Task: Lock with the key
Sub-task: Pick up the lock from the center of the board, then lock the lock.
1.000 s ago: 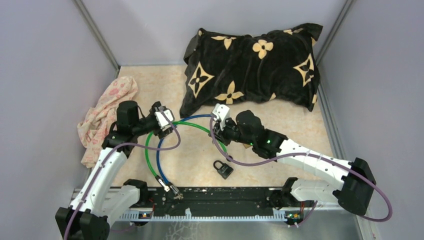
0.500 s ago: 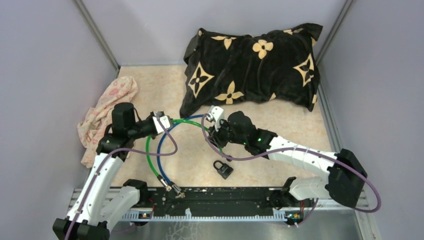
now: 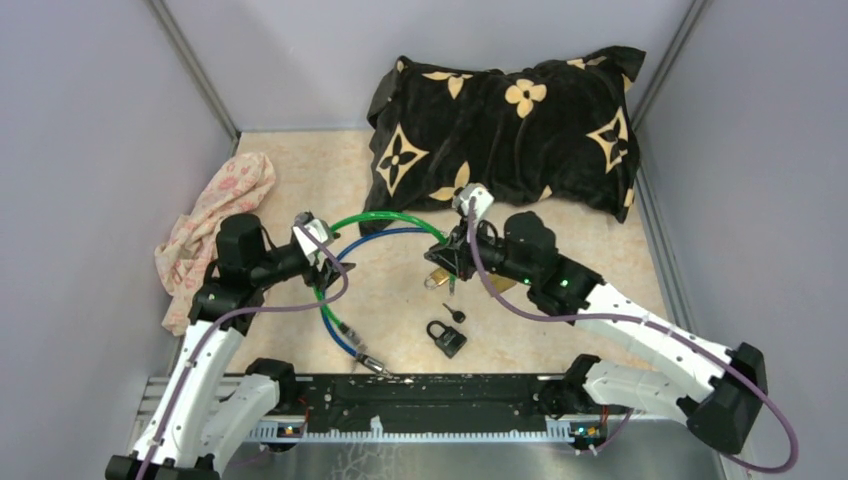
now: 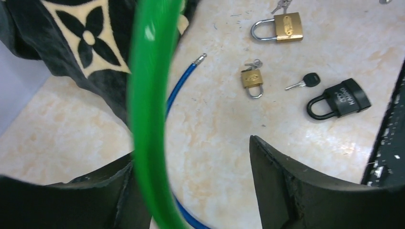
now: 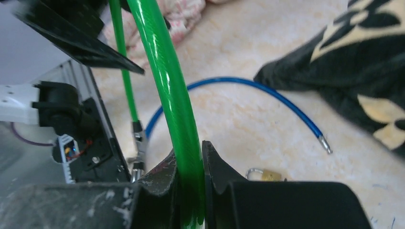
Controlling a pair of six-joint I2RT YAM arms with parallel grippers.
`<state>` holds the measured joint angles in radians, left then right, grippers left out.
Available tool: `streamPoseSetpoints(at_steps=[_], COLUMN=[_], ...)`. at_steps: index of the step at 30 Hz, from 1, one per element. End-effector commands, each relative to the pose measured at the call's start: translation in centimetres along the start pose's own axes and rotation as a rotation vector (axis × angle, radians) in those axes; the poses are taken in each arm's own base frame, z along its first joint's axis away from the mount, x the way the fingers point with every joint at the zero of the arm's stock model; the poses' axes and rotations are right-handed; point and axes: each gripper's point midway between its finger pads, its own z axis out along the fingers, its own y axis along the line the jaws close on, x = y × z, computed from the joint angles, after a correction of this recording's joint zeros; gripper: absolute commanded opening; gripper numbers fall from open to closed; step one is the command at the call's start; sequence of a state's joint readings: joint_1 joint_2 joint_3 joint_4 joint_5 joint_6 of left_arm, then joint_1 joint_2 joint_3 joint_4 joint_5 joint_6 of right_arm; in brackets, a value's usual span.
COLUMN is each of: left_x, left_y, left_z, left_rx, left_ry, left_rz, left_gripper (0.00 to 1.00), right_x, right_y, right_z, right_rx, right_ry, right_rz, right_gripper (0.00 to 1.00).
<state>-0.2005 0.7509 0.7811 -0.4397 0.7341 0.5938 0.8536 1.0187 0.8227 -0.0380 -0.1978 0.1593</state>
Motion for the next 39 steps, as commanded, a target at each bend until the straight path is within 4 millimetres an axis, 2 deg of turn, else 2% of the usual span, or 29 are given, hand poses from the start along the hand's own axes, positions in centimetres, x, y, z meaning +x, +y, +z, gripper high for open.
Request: streamPoseSetpoints(at_steps=[1, 6, 10, 14, 18, 19, 22, 23, 24, 27, 29, 30, 32, 35, 39], left_x=[-1.1, -2.5, -2.7, -4.0, -5.6, -6.0, -5.8, -5.6, -5.6, -7.0, -9.6, -11.3, -13.6, -14.5, -14.5], left_y=[-1.4, -1.7, -3.0, -4.8, -5.9, -5.9, -6.0, -6.1, -6.2, -6.2, -5.5, -4.6, -2.9, -0.9, -0.5], left_z=[-0.4, -1.1, -1.4, -1.5, -1.8, -1.9, -1.7, -1.6, -1.6, -2.0, -3.2, -4.3, -6.2, -8.2, -9.6], left_rx=[0.012, -0.006, 0.031, 0.11, 0.172, 0.166, 0.172, 0.177, 0.181, 0.193, 0.174, 0.129, 0.065, -0.008, -0.059], left_ry=[-0.063, -0.109, -0.138, -0.237, -0.341, -0.359, -0.363, -0.357, -0.356, -0.438, -0.575, -0.677, -0.828, -0.924, -0.979], left_rz=[-0.148, -0.18, -0.207, -0.289, -0.365, -0.387, -0.443, -0.462, -0.483, -0.576, -0.588, -0.594, -0.648, -0.738, -0.752], left_gripper=[0.73, 0.71, 0.66, 0.66, 0.67, 0.6, 0.15, 0.04, 0.0, 0.0, 0.0, 0.0, 0.0, 0.0, 0.0], right_x=[-12.0, -15.1, -17.3, -19.0, -19.8, -19.9, -20.5, -21.0, -21.3, -23.1, -24.1, -24.3, -25.0, -26.5, -27.5], right_y=[4.4, 4.2, 4.1, 4.1, 4.3, 4.4, 4.9, 4.9, 5.1, 5.3, 5.3, 5.5, 7.2, 9.8, 12.3], right_z=[-4.5, -6.8, -7.9, -8.4, -8.4, -8.4, -8.5, -8.6, -8.7, -8.4, -7.4, -6.8, -6.0, -4.7, -2.2], right_rx=[-0.167, -0.131, -0.094, -0.078, -0.085, -0.09, -0.11, -0.111, -0.114, -0.126, -0.121, -0.114, -0.126, -0.187, -0.246], right_ry=[-0.334, -0.372, -0.397, -0.423, -0.438, -0.439, -0.45, -0.463, -0.472, -0.545, -0.616, -0.655, -0.726, -0.782, -0.766], right_rz=[-0.092, -0.156, -0.192, -0.204, -0.209, -0.211, -0.214, -0.215, -0.21, -0.162, -0.071, -0.042, -0.016, -0.05, -0.101], right_gripper=[0.0, 0.0, 0.0, 0.0, 0.0, 0.0, 0.0, 0.0, 0.0, 0.0, 0.0, 0.0, 0.0, 0.0, 0.0])
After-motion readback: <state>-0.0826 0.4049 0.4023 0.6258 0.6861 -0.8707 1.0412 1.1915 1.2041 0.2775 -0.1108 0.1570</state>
